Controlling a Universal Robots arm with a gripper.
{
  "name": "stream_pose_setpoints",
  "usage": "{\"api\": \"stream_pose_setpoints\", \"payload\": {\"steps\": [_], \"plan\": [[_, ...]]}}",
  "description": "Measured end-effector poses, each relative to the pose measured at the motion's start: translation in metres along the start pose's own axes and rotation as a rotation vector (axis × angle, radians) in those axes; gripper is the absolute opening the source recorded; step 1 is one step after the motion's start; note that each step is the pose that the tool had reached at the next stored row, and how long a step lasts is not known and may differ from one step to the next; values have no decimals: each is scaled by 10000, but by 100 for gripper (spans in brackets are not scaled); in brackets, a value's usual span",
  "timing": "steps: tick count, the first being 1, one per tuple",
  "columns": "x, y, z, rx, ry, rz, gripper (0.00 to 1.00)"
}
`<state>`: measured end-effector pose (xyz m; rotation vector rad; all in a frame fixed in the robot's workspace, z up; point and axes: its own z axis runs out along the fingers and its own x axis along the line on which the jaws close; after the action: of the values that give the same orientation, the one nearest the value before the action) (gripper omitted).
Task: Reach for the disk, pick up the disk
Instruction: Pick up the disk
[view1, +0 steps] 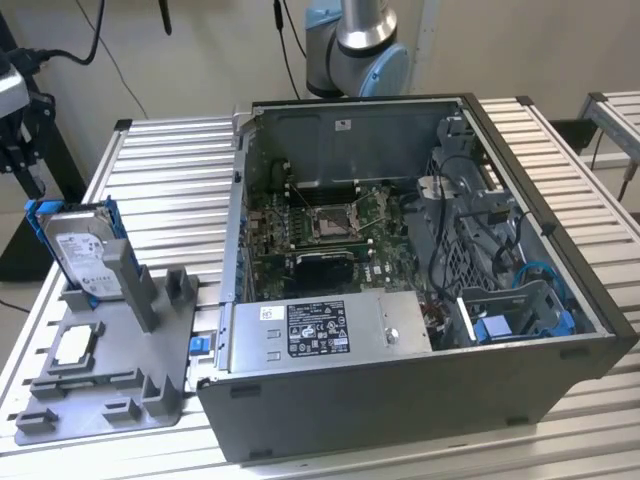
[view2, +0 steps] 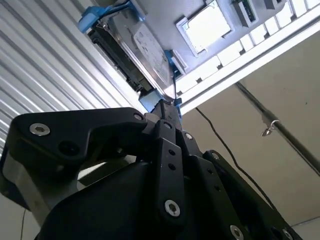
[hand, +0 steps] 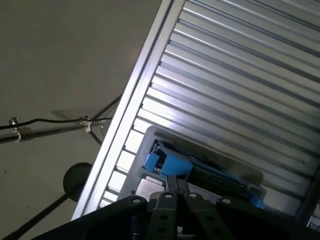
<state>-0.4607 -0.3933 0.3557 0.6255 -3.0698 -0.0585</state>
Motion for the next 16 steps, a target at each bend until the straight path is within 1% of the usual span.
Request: {"api": "stream_pose_setpoints", "payload": {"steps": [16], "plan": [[0, 0, 0, 2, 111, -2897, 0]]}}
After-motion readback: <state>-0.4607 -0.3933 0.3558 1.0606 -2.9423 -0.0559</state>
